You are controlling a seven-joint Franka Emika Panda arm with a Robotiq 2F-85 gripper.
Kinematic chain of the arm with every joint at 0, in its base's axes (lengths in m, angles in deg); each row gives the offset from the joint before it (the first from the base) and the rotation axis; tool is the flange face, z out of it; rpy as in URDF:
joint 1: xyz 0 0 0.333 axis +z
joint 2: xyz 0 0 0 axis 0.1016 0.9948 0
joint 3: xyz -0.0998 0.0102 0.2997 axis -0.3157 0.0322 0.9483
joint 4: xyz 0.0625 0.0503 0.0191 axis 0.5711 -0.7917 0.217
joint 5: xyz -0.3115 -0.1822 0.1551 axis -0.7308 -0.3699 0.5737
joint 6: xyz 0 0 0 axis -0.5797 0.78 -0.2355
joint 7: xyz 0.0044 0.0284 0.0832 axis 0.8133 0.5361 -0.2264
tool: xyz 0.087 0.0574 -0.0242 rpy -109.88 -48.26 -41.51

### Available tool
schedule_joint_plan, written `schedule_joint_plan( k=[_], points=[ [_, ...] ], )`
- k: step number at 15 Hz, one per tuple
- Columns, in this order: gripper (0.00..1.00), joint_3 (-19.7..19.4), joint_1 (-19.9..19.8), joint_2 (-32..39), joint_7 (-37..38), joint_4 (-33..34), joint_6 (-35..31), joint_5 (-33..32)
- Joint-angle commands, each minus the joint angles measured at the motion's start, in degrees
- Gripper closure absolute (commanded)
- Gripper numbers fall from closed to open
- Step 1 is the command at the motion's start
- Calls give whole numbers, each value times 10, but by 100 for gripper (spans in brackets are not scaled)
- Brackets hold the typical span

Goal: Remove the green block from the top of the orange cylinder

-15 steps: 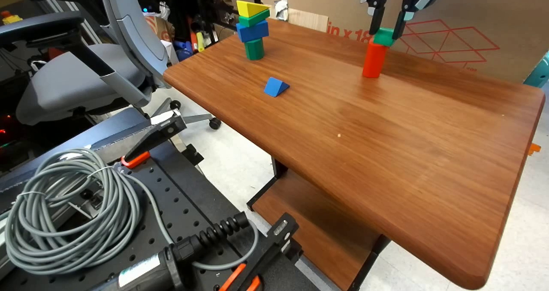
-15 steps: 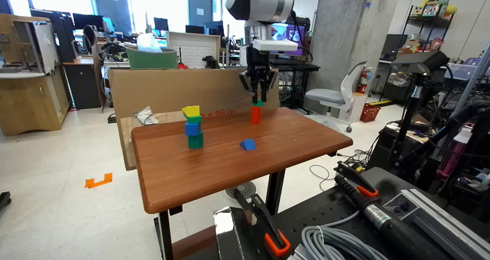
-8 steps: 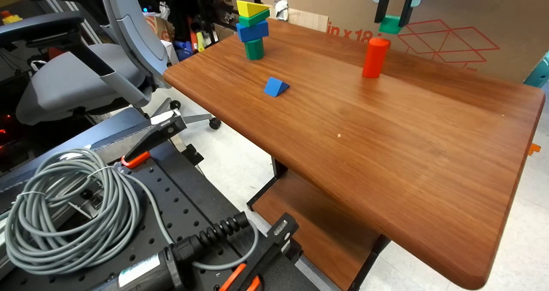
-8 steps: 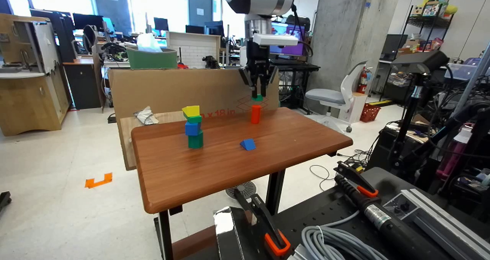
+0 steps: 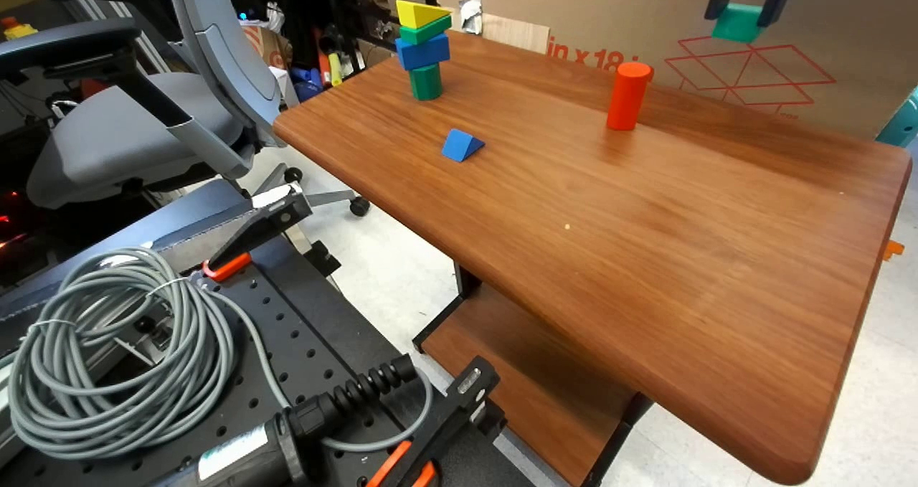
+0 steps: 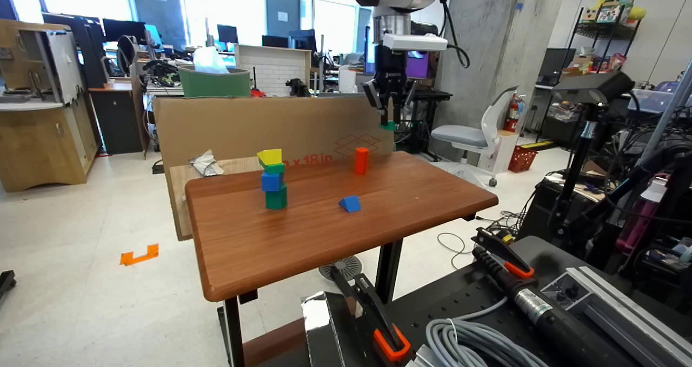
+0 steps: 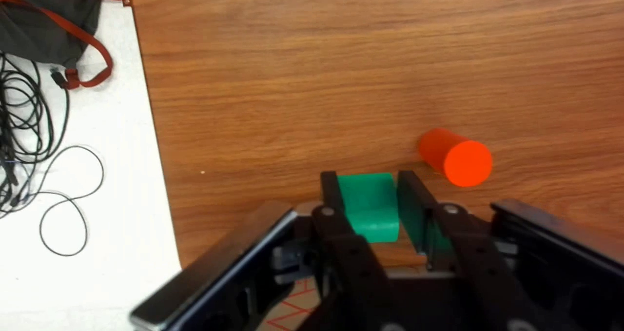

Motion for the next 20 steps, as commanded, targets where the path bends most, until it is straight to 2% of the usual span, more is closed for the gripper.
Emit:
schedule_joint_plan(
  k=[1,7,12,20],
  points=[
    [92,-7,-19,10,17,9,15,7],
    [92,-16,-36,86,58,79,53,14],
    [92,-12,-46,162,81,173,98,29],
    [92,-15,-42,242,91,289,134,23]
  ],
)
